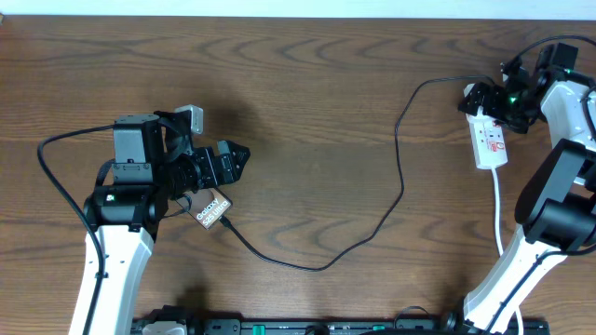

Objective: Plug charger to phone and switch on socket
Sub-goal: 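Press the orange switch beside the charger with the right gripper, then lay the phone flat on the table and open the left gripper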

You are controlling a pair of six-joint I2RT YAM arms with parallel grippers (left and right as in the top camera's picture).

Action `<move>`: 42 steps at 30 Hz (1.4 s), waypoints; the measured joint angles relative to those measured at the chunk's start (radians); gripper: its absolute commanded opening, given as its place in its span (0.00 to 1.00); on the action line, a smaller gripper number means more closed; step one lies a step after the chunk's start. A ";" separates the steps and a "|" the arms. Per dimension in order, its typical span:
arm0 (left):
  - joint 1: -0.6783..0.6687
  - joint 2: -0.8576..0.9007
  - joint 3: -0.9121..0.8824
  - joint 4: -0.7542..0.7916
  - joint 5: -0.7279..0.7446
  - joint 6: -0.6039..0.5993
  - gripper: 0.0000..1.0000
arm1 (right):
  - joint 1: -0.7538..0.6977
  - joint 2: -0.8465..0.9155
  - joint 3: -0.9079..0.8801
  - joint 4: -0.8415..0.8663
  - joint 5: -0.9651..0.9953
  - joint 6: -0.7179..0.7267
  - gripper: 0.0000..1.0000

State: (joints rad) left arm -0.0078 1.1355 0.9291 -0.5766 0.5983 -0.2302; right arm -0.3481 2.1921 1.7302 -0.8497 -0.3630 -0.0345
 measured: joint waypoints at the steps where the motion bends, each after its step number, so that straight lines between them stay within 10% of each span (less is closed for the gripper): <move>1: 0.000 0.000 0.000 0.000 0.000 0.000 0.94 | 0.000 -0.002 -0.005 0.004 0.000 0.002 0.98; 42: 0.000 0.000 0.000 -0.002 0.000 0.000 0.94 | -0.011 -0.447 -0.031 -0.110 0.197 0.425 0.99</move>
State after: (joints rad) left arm -0.0078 1.1355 0.9291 -0.5789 0.5983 -0.2302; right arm -0.3588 1.7451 1.6989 -0.9596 -0.1661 0.3908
